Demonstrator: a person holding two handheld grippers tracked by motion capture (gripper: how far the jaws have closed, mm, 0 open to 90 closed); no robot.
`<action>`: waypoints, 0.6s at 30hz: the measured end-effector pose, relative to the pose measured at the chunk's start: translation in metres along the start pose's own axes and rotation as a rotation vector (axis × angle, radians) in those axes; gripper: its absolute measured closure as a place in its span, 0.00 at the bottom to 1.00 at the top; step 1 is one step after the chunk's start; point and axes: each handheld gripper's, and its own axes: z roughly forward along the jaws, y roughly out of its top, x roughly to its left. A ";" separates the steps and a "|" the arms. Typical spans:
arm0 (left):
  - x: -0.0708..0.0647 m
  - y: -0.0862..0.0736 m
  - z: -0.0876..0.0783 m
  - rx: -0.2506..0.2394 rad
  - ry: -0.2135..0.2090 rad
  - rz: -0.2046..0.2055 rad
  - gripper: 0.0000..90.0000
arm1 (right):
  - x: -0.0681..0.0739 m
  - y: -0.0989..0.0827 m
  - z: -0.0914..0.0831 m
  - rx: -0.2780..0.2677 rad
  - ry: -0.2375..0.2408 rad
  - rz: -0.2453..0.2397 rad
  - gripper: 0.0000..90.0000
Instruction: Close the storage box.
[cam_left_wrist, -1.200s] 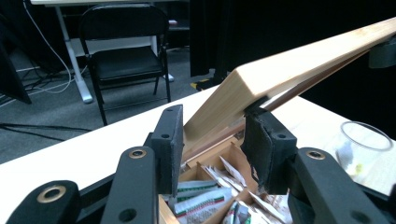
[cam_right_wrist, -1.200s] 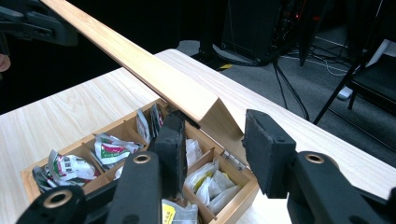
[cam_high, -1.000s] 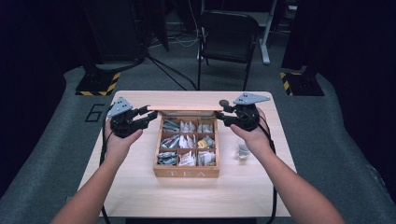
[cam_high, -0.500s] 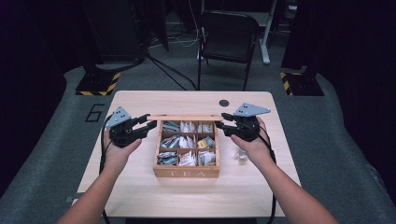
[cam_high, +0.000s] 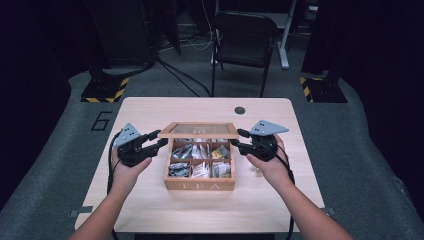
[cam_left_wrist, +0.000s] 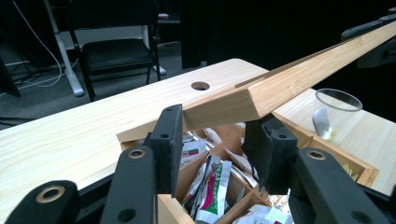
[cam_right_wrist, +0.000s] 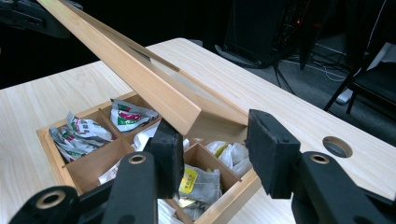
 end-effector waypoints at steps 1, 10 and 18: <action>0.000 -0.001 -0.001 0.004 -0.003 0.005 0.64 | 0.001 -0.002 0.000 -0.002 0.001 -0.001 0.62; -0.003 -0.013 -0.003 -0.005 -0.013 -0.003 0.64 | 0.006 -0.011 -0.001 0.006 -0.002 -0.003 0.61; -0.005 -0.020 -0.004 -0.007 -0.018 -0.019 0.63 | 0.010 -0.018 -0.002 0.016 0.001 0.004 0.60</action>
